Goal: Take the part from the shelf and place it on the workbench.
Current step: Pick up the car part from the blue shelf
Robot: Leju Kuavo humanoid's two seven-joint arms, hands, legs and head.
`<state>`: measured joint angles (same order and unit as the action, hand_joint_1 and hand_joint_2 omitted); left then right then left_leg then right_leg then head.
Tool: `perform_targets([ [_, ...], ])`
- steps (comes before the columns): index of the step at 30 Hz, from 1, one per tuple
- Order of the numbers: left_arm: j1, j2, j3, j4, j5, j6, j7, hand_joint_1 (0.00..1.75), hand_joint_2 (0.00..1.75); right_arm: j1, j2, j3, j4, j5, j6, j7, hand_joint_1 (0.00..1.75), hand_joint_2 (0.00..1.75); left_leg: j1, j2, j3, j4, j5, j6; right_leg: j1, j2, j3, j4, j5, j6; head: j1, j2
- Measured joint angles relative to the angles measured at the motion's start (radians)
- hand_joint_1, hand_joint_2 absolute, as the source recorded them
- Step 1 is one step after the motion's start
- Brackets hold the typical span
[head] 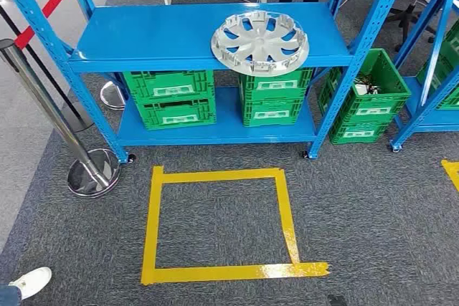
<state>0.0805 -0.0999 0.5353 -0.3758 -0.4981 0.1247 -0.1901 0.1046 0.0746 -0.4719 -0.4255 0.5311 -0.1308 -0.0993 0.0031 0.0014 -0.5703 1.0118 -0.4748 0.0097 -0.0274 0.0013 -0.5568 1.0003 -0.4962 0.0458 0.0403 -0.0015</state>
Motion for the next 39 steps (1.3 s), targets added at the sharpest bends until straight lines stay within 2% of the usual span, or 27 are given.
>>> perform_targets([
  [1,-0.001,-0.002,0.01,0.0,-0.008,0.002,-0.004,0.0,0.0,-0.001,0.002,-0.01,-0.001,0.008,-0.002,-0.004,0.0,0.58,0.0,0.0,0.0,0.0,0.0,0.0,0.0,0.0,0.001,0.0,0.0,0.0,0.0,0.0],
  [2,-0.003,-0.003,0.02,0.0,-0.017,0.004,-0.007,0.0,0.0,-0.002,0.004,-0.02,-0.002,0.016,-0.004,-0.008,0.0,0.44,0.0,0.0,0.0,0.0,0.0,0.0,0.0,0.0,0.001,0.0,0.0,0.0,0.0,0.0],
  [3,-0.005,-0.007,0.039,0.0,-0.034,0.007,-0.014,0.0,0.0,-0.005,0.008,-0.04,-0.005,0.032,-0.008,-0.017,0.0,0.0,0.0,0.0,0.0,0.0,0.0,0.0,0.0,0.0,0.002,0.0,0.0,0.0,0.0,0.0],
  [8,-0.018,-0.024,0.135,0.0,-0.121,0.025,-0.053,0.0,0.0,-0.017,0.035,-0.122,-0.053,0.103,-0.015,-0.079,0.0,0.0,0.0,0.0,0.0,0.0,0.0,0.0,0.0,0.0,0.004,0.0,0.0,0.0,0.0,0.0],
  [11,-0.025,-0.032,0.192,0.0,-0.176,0.035,-0.078,0.0,0.0,-0.017,0.051,-0.138,-0.115,0.126,-0.014,-0.114,0.0,0.0,0.0,0.0,0.0,0.0,0.0,0.0,0.0,0.0,0.003,0.0,0.0,0.0,0.0,0.0],
  [15,-0.034,-0.04,0.258,0.0,-0.241,0.047,-0.108,0.0,0.0,-0.011,0.058,-0.133,-0.214,0.131,-0.015,-0.141,0.0,1.75,0.0,0.0,0.0,0.0,0.0,0.0,0.0,0.0,0.004,0.0,0.0,0.0,0.0,0.0],
  [28,-0.06,-0.057,0.427,0.005,-0.432,0.085,-0.187,0.0,0.0,0.018,0.033,0.043,-0.583,0.09,-0.101,-0.166,0.0,1.75,0.0,0.0,0.0,0.0,0.0,0.0,0.0,0.0,0.004,0.0,0.001,0.0,0.0,0.0],
  [39,-0.081,-0.062,0.521,0.035,-0.581,0.114,-0.234,0.0,0.0,-0.009,-0.049,0.268,-0.892,0.074,-0.181,-0.174,0.0,1.75,0.0,0.0,-0.001,0.0,0.001,0.0,0.0,0.0,0.004,0.0,0.001,0.0,0.0,0.0],
])
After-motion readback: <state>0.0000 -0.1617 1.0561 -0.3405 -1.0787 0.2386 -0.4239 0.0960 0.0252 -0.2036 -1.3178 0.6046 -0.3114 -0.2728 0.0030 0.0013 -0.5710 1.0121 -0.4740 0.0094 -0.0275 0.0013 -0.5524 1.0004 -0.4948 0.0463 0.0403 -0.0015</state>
